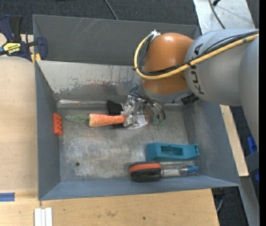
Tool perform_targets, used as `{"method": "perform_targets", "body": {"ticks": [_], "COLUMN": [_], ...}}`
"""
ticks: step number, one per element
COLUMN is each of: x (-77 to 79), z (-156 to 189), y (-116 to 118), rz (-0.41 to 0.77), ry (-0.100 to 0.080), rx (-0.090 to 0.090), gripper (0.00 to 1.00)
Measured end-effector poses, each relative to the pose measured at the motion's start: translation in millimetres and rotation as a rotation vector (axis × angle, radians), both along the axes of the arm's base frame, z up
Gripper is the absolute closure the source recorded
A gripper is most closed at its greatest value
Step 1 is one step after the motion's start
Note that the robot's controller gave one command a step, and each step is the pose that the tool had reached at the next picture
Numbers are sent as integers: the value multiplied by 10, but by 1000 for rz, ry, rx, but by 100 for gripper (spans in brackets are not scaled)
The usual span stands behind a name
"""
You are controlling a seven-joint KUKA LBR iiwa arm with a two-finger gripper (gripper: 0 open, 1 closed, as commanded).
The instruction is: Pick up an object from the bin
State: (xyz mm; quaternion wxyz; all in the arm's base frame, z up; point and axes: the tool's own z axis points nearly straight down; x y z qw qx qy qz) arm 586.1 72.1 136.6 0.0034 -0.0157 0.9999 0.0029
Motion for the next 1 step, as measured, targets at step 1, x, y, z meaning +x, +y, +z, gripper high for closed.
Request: {"method": "perform_targets", "body": {"ticks": [1], "x": [-37], "z": [824], "y": [-335], "rz": [97], "ry": [3], "rx": [-6], "gripper": [100]}}
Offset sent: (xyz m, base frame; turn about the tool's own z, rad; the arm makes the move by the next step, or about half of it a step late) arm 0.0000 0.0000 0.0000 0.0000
